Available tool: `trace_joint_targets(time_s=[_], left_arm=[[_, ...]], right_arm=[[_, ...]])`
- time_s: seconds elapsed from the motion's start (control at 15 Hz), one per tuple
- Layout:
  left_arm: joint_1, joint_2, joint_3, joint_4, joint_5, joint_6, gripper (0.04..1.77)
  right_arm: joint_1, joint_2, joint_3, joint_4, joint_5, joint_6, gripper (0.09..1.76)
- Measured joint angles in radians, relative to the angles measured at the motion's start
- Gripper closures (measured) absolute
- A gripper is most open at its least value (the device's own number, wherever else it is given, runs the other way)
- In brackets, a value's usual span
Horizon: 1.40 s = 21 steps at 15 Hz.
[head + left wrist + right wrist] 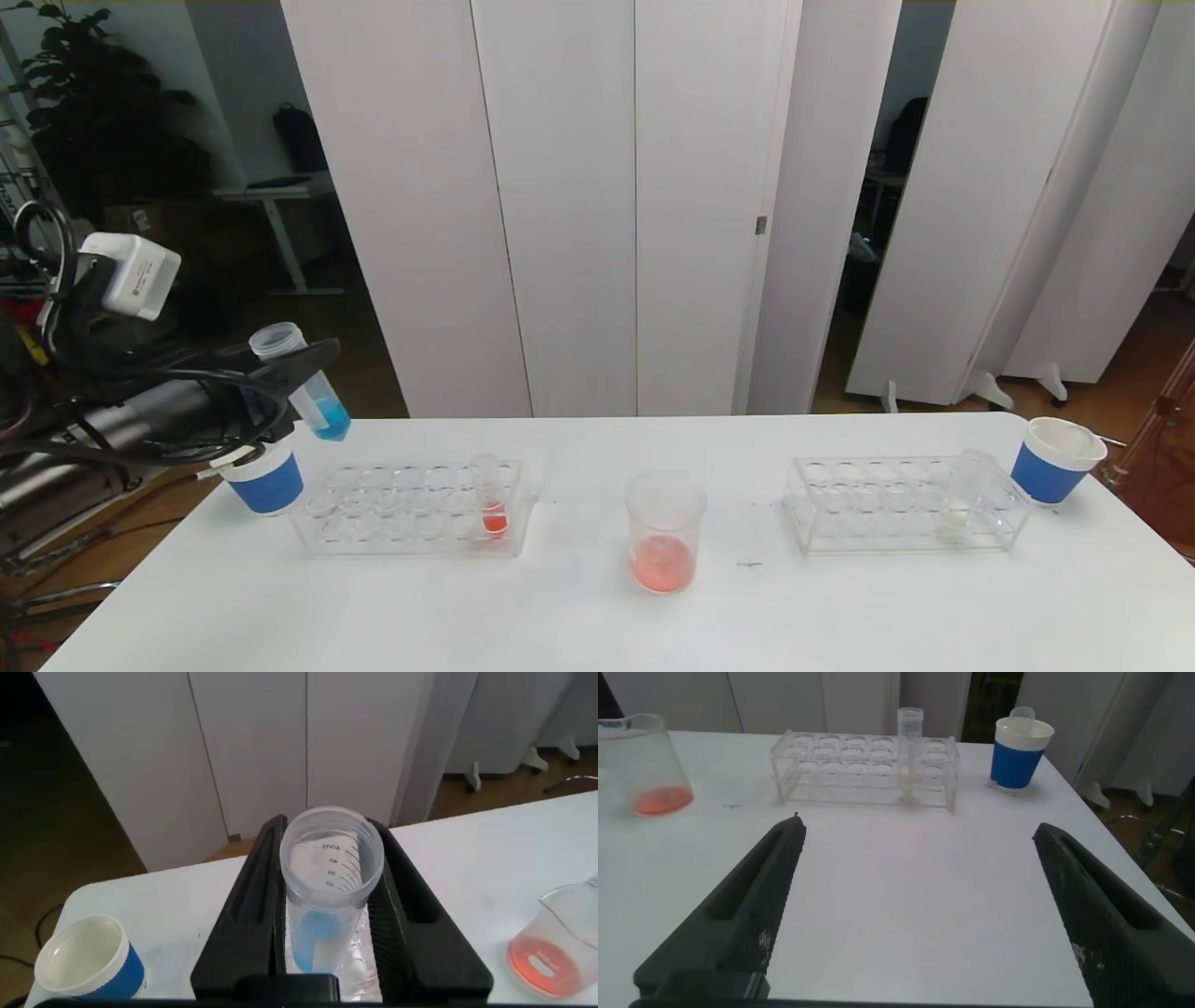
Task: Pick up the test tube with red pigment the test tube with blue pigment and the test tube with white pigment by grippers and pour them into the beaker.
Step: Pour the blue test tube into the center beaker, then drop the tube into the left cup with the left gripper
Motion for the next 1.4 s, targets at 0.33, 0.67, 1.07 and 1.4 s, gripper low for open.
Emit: trace_joint_targets(time_s=[0.33,0.67,1.07,1.4], left_arm=[[-0.100,-0.037,-0.034,0.016,-0.011,0.002,1.23],[-0.202,-0.015,-0.067,0.014,-0.064,0.013,1.23],[-0.309,0.055,-0.092,-0.008,-0.069,0.126,1.23],[-0.389,0.148,-0.110,-0.100,-0.072,0.168,1.23]], right_arm=[[0.000,0.000,0.000,0.000,0.000,0.000,0.10],[0.000,0.000,0.000,0.000,0.000,0.000,0.10],[0.000,0.000,0.000,0.000,0.000,0.000,0.10],[0.000,0.000,0.000,0.000,0.000,0.000,0.10]])
